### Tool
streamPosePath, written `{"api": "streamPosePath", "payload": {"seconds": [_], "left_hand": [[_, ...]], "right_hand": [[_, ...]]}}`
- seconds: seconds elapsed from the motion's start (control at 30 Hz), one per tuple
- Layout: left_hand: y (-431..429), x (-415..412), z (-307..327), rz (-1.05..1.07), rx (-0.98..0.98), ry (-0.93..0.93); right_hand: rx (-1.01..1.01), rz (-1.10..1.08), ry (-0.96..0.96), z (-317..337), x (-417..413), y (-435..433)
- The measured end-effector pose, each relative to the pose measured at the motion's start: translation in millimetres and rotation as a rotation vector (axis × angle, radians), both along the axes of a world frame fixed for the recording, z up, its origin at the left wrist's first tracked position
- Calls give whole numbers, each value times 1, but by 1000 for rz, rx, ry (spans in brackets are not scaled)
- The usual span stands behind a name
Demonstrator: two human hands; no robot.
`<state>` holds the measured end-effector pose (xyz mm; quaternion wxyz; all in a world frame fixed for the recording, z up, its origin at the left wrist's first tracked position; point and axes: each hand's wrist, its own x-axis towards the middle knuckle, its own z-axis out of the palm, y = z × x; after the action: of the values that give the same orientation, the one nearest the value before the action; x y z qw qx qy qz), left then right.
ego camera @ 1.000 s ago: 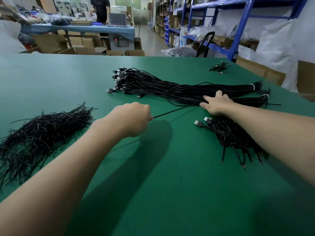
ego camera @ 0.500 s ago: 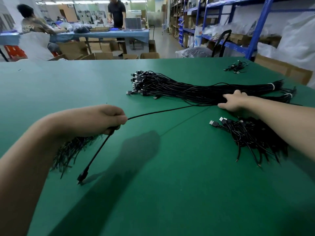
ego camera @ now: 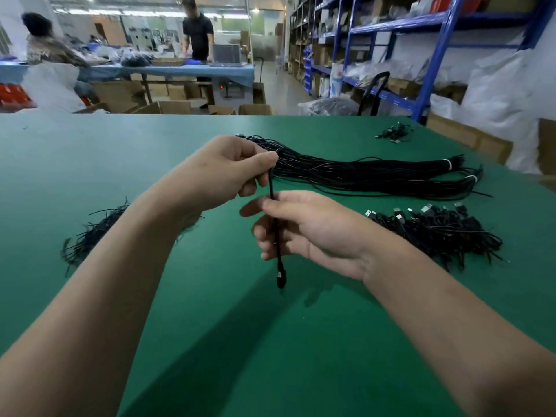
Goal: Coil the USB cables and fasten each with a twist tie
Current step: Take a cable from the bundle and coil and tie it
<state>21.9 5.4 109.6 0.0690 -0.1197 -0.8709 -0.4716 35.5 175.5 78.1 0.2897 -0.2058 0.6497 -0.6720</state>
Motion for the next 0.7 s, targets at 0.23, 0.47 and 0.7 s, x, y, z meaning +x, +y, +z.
{"api": "streamPosePath", "payload": {"seconds": [0.23,0.47,0.7], "left_hand": [[-10,-1,7,62,-151,279],[-1,4,0,-242,-437,361],[-8,13,18,-150,-224,534]], "right_hand": [[-177,41,-124,2,-1,-10],[-171,224,-59,20,1,8],[-27,289,127,42,2,43]]}}
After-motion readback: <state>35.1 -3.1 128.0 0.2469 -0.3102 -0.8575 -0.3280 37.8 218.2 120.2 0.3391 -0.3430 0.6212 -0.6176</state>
